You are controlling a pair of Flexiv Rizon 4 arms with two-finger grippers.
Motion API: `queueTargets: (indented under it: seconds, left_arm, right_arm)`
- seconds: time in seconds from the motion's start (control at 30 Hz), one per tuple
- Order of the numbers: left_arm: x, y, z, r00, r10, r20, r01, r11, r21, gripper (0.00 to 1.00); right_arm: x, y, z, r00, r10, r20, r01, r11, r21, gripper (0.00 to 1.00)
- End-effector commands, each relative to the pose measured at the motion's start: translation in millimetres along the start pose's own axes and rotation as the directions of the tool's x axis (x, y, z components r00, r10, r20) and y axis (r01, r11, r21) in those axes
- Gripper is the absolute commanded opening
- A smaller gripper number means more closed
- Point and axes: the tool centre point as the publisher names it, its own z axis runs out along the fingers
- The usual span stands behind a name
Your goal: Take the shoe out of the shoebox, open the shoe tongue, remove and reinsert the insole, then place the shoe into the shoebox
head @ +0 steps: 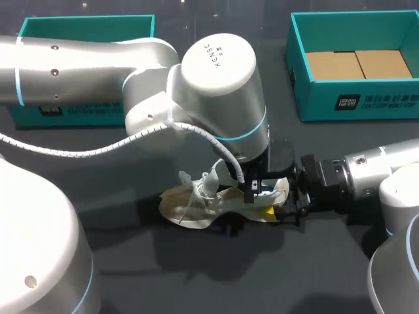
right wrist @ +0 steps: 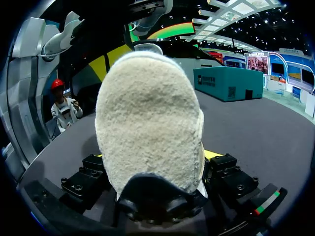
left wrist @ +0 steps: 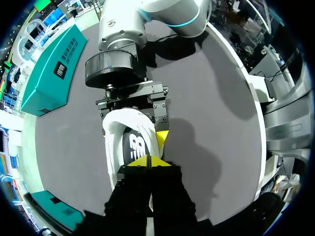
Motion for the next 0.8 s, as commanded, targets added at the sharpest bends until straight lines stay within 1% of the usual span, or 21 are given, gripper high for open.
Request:
queueTargets:
  seconds: [0.03, 0.1, 0.13, 0.57, 0.7, 0.8]
  left_arm:
    - [-6.3, 6, 27, 0.999, -0.024, -0.045, 0.024, 1.0, 0.0, 0.0]
    - [-8.6, 9, 33, 0.996, -0.046, -0.072, 0.045, 0.999, -0.015, 0.0]
    - [-9.5, 11, 30, 0.995, -0.041, -0.087, 0.041, 0.999, -0.004, 0.0]
    - [-9.5, 11, 30, 0.995, -0.041, -0.087, 0.041, 0.999, -0.004, 0.0]
    - [-4.9, 15, 40, 0.991, -0.05, -0.127, 0.047, 0.999, -0.023, 0.0]
    - [-1.0, 20, 42, 0.989, -0.06, -0.135, 0.056, 0.998, -0.036, 0.0]
  right_arm:
    - [0.2, -0.5, 2, 1.0, 0.001, 0.0, -0.001, 1.0, 0.004, 0.0]
    - [0.2, -0.5, 2, 1.0, 0.001, 0.0, -0.001, 1.0, 0.004, 0.0]
    - [0.2, -0.5, 2, 1.0, 0.001, 0.0, -0.001, 1.0, 0.004, 0.0]
    - [0.2, -0.5, 2, 1.0, 0.001, 0.0, -0.001, 1.0, 0.004, 0.0]
    - [0.2, -0.5, 2, 1.0, 0.001, 0.0, -0.001, 1.0, 0.004, 0.0]
    - [0.2, -0.5, 2, 1.0, 0.001, 0.0, -0.001, 1.0, 0.004, 0.0]
